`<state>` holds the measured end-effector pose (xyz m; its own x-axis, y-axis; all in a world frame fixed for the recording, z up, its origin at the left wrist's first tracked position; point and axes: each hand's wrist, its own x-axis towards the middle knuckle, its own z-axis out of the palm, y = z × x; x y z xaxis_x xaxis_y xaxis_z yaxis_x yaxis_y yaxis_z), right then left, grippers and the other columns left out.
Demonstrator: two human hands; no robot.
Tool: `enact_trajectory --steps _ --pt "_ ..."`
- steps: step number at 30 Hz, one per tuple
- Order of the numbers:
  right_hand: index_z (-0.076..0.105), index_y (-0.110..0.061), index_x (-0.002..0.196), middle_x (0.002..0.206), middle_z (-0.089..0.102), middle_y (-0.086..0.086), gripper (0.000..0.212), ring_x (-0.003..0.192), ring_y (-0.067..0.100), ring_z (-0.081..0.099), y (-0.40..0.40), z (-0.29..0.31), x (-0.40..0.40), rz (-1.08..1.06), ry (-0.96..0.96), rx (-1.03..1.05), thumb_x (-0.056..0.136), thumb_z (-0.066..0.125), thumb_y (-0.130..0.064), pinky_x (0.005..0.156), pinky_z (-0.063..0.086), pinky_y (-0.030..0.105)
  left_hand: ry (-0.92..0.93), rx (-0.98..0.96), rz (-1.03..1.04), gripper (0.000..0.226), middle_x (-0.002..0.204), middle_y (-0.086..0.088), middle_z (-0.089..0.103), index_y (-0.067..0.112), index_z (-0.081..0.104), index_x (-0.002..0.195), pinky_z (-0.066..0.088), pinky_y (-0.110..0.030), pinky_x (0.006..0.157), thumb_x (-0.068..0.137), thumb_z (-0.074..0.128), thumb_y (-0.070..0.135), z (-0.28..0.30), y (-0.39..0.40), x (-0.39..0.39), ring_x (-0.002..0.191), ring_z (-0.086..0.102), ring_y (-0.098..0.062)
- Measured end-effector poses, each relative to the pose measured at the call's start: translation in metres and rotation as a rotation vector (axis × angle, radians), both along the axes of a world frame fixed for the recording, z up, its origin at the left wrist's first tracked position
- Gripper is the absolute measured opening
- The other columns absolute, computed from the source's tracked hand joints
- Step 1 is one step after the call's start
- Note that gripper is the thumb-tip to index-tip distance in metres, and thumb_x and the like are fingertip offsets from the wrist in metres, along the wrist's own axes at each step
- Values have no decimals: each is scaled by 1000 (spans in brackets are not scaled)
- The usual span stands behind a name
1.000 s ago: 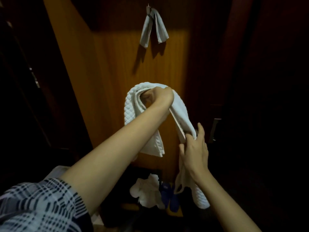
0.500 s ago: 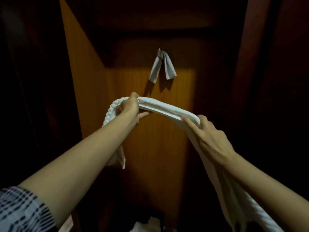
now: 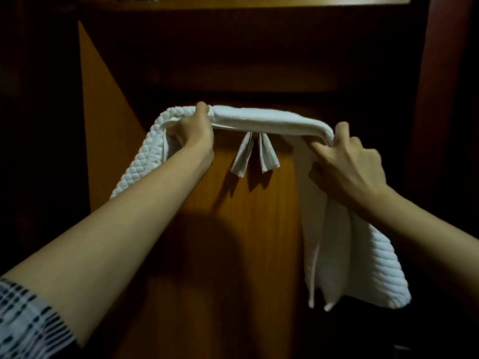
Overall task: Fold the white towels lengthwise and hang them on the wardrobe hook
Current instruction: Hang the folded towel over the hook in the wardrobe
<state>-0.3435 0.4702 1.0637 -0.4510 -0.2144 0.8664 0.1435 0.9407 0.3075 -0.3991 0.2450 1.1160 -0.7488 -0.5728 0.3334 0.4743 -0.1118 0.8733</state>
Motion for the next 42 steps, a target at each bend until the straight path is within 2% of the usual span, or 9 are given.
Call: enact_trajectory --steps 9,13,21,27,32,35,38,40,42 --pt "28 -25 141 104 39 23 59 60 29 39 -2 79 -74 8 85 52 89 44 -2 51 30 34 140 175 -124 46 102 -9 53 0 48 126 56 -36 78 89 52 27 67 -8 -71 75 55 -18" --pt "32 -23 140 105 39 20 54 71 33 51 -4 91 -112 -73 9 119 92 44 -3 51 33 35 108 168 -190 33 125 -15 54 -1 50 118 52 -28 59 93 47 19 61 -15 -111 90 64 -23" --pt "14 -30 147 113 41 18 71 82 32 56 1 86 -201 -176 -45 170 91 49 -5 54 32 32 76 247 -406 7 117 -18 56 7 50 97 54 -30 69 96 43 7 43 -15 -198 89 60 -25" --pt "16 -30 146 118 42 15 72 86 28 59 15 72 -257 -231 -90 197 89 56 -9 55 33 30 -61 109 -539 26 132 -17 51 10 49 123 55 -30 53 99 45 19 16 -10 -255 83 65 -24" --pt "18 -27 145 117 41 15 60 84 24 57 22 18 -278 -134 -137 108 95 45 -8 53 40 28 -257 -219 -642 69 98 -18 66 14 39 135 54 -30 44 83 53 58 -22 -11 -250 65 71 -26" --pt "18 -27 147 116 43 15 69 82 24 54 20 -12 -278 -12 -123 53 90 51 -6 48 41 28 -321 -619 -395 57 76 -10 68 8 58 112 53 -31 48 80 60 55 -52 -8 -241 55 65 -23" --pt "-5 -37 147 113 45 18 97 78 28 52 8 -36 -278 190 -69 -96 83 56 1 44 34 28 -174 -1199 206 24 73 -2 69 18 64 74 50 -29 63 82 62 41 -82 -7 -239 70 67 -23" --pt "-20 -45 140 120 40 17 108 85 29 51 0 -53 -282 269 -48 -288 82 60 -1 45 36 29 156 -1387 513 15 78 -3 67 21 63 85 37 -26 59 78 66 34 -99 -10 -238 74 64 -27" --pt "-27 -47 137 126 35 14 116 91 27 51 -7 -75 -286 326 -21 -501 81 65 -6 48 42 30 383 -1395 630 43 89 -10 62 13 60 106 35 -30 61 70 76 31 -116 -10 -244 78 59 -29"
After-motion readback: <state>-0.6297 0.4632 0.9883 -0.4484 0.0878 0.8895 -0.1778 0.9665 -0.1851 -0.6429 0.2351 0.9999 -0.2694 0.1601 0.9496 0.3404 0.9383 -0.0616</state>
